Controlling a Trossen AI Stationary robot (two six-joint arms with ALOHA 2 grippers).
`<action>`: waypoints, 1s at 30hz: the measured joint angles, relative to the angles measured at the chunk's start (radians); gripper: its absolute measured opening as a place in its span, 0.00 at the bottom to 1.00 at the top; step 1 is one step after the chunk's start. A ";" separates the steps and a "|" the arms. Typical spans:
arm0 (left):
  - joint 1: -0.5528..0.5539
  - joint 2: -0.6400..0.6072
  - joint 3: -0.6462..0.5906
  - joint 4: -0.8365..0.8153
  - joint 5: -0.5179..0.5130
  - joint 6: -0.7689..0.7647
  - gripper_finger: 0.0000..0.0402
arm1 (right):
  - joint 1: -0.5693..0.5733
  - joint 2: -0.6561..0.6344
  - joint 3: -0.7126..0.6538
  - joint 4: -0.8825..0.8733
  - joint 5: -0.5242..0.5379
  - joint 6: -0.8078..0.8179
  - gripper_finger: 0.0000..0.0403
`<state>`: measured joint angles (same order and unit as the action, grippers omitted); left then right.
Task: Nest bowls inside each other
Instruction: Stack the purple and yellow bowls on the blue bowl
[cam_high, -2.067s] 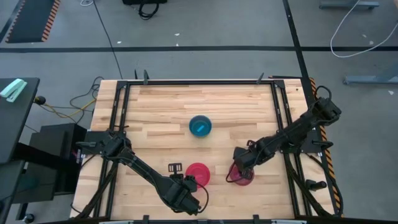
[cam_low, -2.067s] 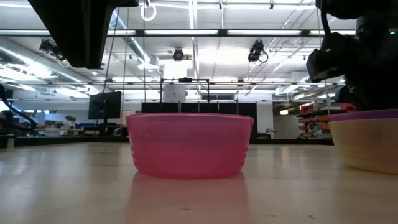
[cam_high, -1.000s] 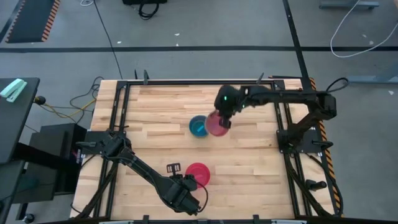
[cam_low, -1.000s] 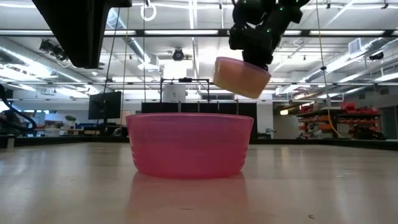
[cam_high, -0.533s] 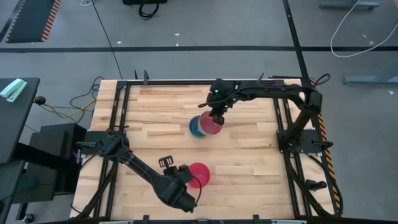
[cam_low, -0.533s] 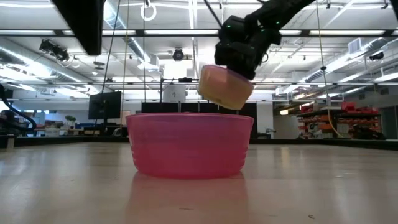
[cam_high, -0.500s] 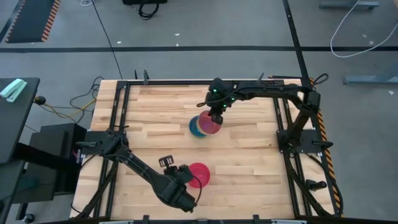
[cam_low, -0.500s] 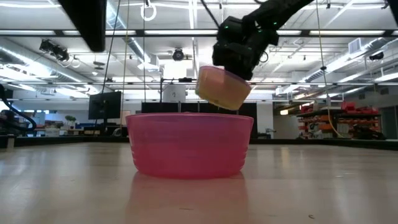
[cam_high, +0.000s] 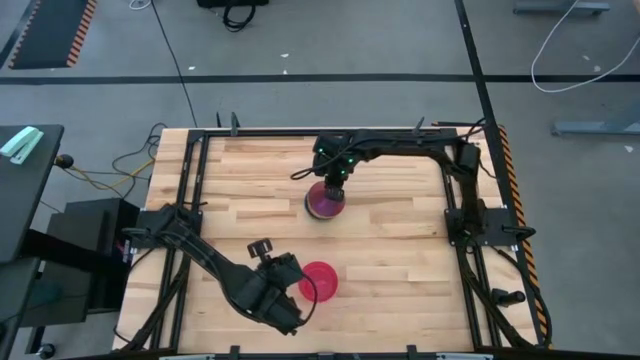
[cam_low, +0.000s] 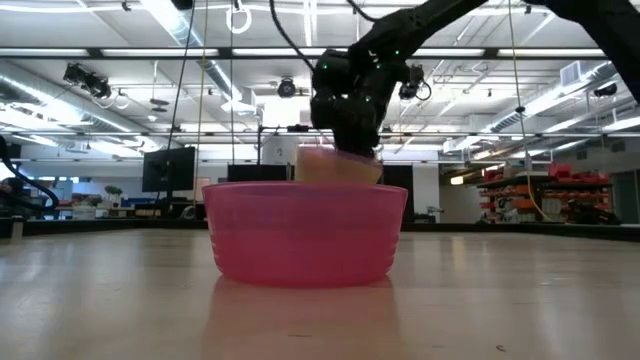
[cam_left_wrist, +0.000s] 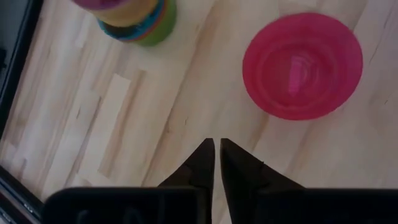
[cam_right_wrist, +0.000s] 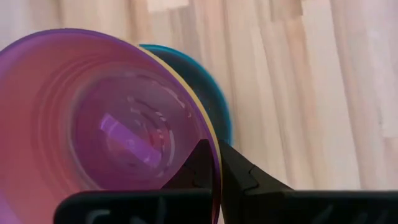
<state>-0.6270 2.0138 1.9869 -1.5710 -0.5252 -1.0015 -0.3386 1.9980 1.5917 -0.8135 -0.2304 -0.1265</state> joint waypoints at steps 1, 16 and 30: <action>0.000 -0.007 0.000 0.000 -0.003 -0.008 0.08 | 0.000 0.009 -0.001 0.000 0.007 -0.004 0.02; 0.002 -0.024 0.000 0.000 -0.022 0.004 0.07 | 0.047 0.011 -0.047 -0.083 0.058 -0.005 0.02; 0.064 -0.034 0.000 0.000 -0.032 0.089 0.05 | 0.150 -0.001 -0.116 -0.108 0.047 0.003 0.02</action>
<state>-0.5626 1.9793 1.9869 -1.5711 -0.5572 -0.9128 -0.1886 1.9971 1.4761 -0.9216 -0.1831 -0.1234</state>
